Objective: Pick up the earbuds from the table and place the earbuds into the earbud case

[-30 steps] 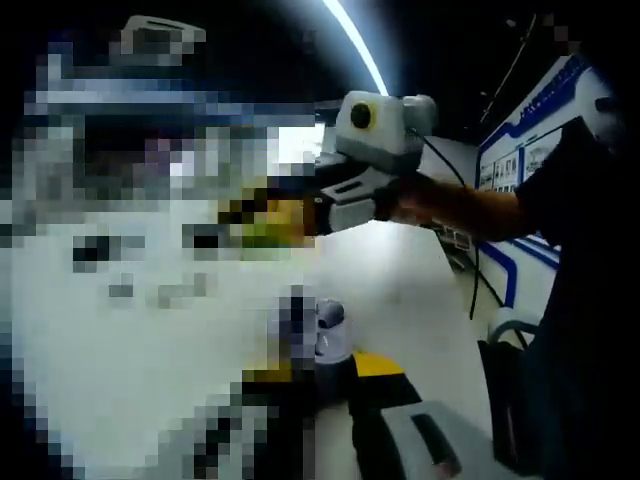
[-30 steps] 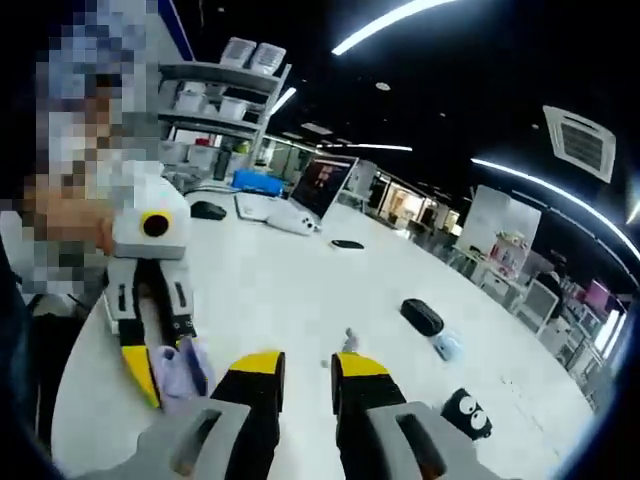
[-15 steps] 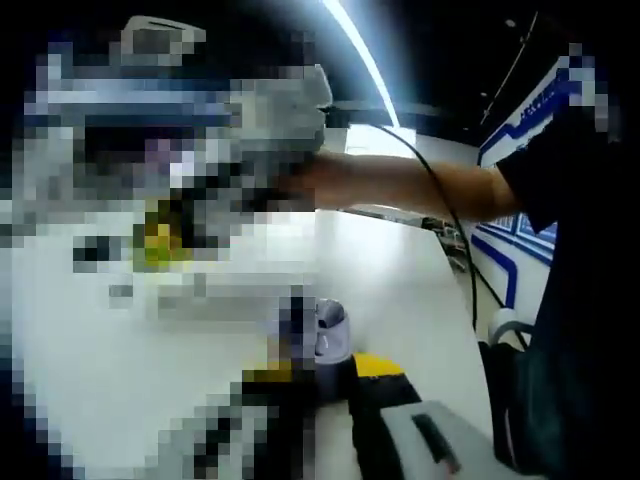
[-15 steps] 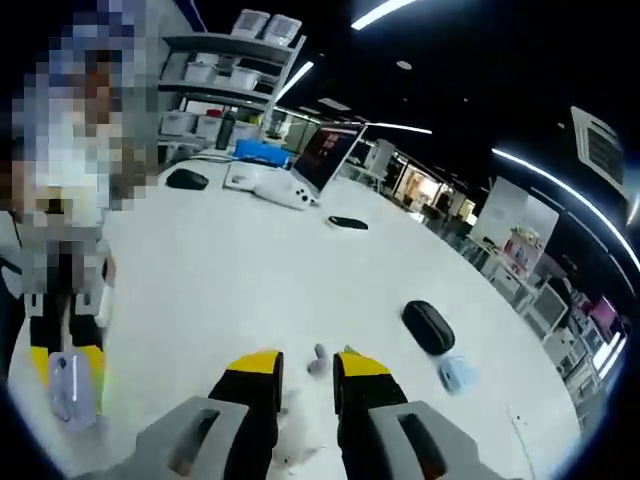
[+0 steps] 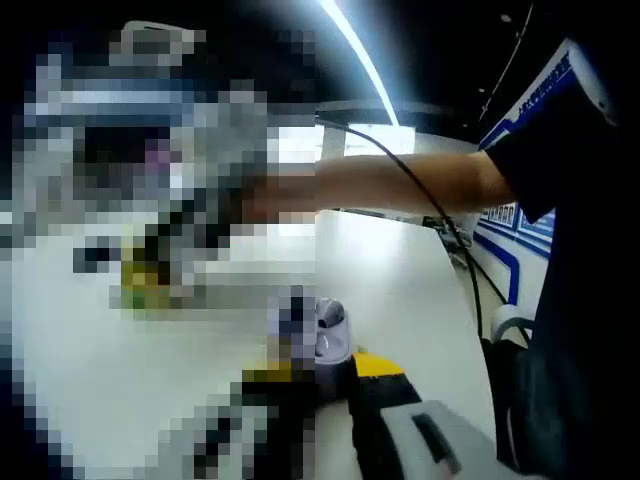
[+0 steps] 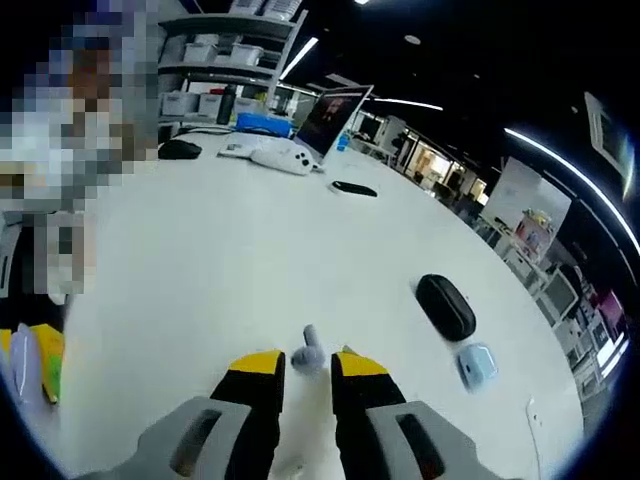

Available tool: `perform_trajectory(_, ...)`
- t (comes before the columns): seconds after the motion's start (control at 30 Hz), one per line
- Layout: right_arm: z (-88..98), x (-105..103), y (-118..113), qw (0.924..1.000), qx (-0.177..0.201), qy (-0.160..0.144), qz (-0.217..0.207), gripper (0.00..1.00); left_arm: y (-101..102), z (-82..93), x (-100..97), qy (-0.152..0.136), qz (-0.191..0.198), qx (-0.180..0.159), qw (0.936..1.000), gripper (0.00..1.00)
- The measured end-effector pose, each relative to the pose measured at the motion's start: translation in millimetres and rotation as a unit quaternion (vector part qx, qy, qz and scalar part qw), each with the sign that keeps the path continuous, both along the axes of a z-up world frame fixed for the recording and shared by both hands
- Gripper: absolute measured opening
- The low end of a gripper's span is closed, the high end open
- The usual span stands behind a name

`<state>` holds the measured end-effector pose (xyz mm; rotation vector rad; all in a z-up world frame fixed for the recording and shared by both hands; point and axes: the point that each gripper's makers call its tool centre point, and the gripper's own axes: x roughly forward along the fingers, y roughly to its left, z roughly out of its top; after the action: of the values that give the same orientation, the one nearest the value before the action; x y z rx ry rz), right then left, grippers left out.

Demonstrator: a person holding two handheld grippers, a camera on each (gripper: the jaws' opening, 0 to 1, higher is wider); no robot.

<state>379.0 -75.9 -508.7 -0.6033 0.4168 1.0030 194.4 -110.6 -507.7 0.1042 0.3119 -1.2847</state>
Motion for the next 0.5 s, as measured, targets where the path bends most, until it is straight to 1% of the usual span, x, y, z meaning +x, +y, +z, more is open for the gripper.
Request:
perform_trajectory(0.27,-2.2,-1.3,-0.3,0.9999,-0.003,-0.003,0.009,0.12,-0.8,0.1,-0.5,0.000,0.000,0.001,1.0000,0.19)
perform_trajectory(0.5,-0.8,-1.5,-2.6,1.0000,0.001,-0.003,0.003,0.11,-1.5,0.3,-1.0,-0.001,0.001,0.002,1.0000,0.19)
